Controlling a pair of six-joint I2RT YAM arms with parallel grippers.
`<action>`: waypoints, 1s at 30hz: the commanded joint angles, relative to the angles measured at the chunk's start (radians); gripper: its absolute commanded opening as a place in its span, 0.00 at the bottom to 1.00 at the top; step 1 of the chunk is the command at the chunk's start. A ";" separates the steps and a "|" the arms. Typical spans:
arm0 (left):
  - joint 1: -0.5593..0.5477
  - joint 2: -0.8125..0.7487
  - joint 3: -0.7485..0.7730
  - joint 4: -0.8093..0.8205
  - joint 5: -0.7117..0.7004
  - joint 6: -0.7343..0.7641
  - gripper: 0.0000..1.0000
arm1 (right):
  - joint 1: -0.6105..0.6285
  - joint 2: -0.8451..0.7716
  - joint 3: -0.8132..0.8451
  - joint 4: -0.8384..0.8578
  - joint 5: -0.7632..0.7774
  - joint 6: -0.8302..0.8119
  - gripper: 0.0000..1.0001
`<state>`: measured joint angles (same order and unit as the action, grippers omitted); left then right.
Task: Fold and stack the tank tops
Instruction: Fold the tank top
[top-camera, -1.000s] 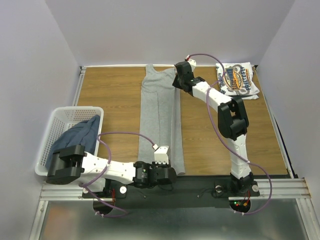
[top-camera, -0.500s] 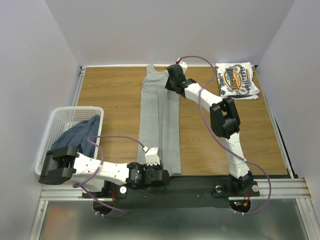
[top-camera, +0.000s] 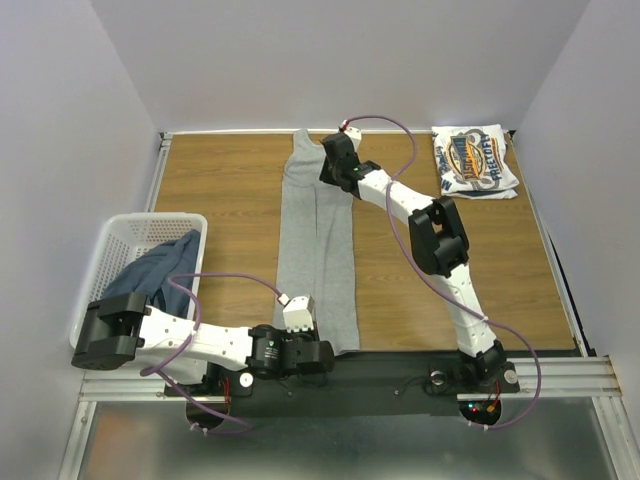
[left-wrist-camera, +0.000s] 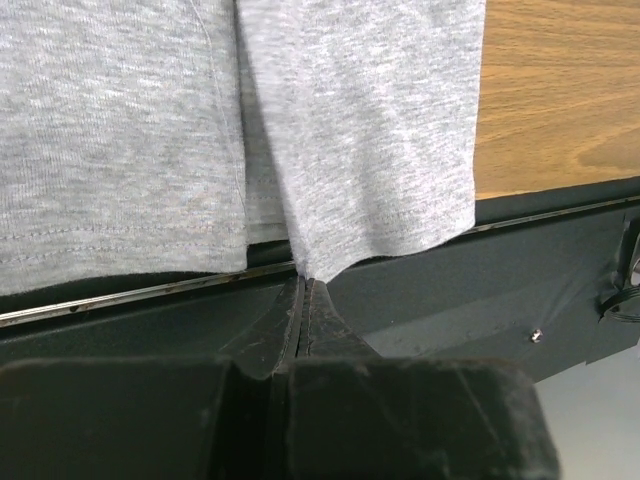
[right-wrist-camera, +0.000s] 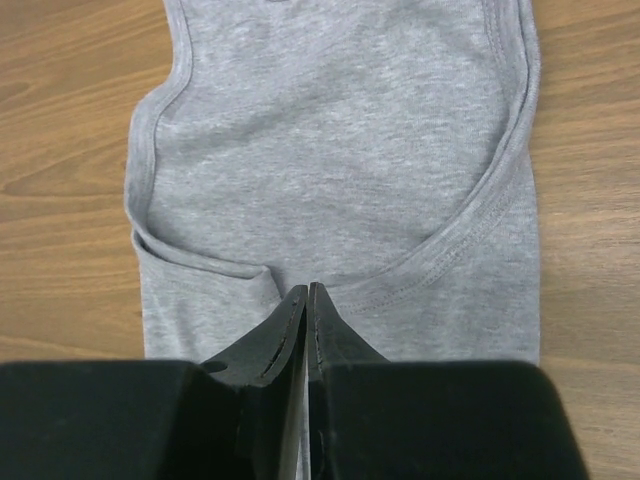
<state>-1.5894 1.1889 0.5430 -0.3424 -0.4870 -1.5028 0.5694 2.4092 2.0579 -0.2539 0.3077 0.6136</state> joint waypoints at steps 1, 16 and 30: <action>-0.009 -0.018 -0.014 -0.043 -0.019 -0.028 0.00 | 0.004 0.013 0.061 0.038 0.010 -0.011 0.10; -0.011 -0.086 -0.011 -0.067 -0.044 -0.039 0.35 | 0.018 0.019 0.067 0.038 -0.012 -0.040 0.15; 0.029 -0.346 0.040 -0.417 -0.263 -0.221 0.51 | 0.055 -0.470 -0.519 0.038 -0.093 -0.061 0.33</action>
<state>-1.5848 0.9108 0.5713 -0.5961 -0.6281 -1.6356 0.5922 2.1811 1.6947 -0.2489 0.2520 0.5529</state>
